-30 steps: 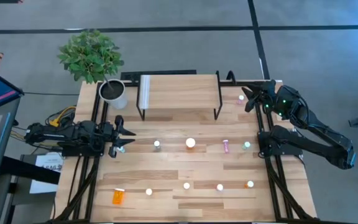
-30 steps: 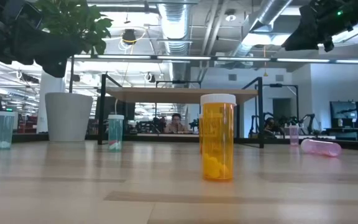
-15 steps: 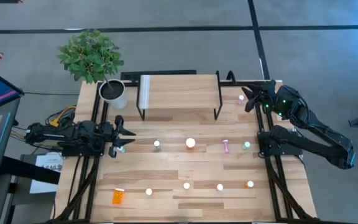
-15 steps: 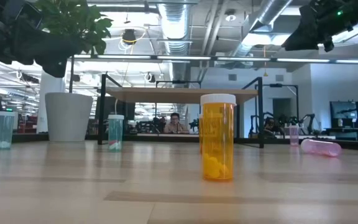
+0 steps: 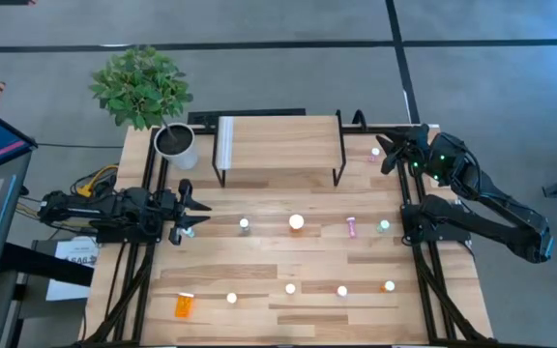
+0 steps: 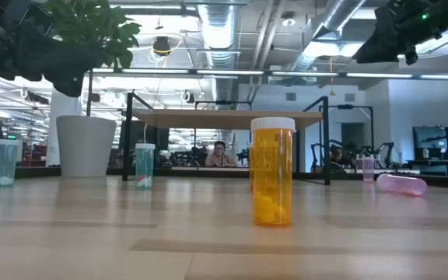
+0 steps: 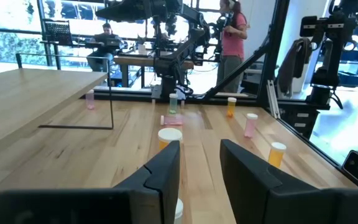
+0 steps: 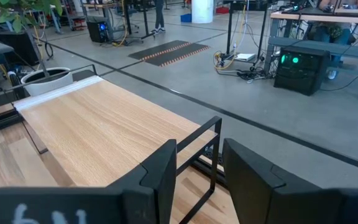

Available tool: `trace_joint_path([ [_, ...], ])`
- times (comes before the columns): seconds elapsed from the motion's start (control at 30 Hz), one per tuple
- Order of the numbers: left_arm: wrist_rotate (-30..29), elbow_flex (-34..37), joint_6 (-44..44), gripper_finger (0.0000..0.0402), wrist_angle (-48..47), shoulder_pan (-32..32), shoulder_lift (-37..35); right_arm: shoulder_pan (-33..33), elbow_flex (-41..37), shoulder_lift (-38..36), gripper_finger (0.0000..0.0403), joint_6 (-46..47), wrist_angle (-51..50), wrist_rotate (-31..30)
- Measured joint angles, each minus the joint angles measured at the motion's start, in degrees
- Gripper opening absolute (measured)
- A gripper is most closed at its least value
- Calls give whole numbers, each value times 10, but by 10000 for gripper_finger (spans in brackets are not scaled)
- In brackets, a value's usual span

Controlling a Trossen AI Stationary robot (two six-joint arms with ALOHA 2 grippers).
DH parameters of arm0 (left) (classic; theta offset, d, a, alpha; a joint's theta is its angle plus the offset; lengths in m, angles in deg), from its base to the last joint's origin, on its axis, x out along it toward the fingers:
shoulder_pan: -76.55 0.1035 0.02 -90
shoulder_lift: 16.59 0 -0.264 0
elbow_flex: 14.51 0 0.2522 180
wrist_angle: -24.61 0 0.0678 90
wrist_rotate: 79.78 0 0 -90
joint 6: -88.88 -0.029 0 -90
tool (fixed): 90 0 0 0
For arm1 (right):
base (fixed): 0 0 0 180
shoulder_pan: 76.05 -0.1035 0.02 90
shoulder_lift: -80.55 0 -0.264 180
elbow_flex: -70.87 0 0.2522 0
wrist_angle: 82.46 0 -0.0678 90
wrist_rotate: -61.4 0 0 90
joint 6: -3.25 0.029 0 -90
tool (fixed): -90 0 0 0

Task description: Pick and place medicine bottles onto shelf by color

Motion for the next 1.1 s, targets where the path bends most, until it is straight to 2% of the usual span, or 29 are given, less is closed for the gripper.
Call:
trace_joint_path([
  [0.77, 0, 0, 0, 103, 0, 0, 0, 0, 0, 0, 155, 1, 0, 0],
  [1.1, 0, 0, -95, 103, 0, 0, 0, 0, 0, 0, 155, 3, 0, 0],
])
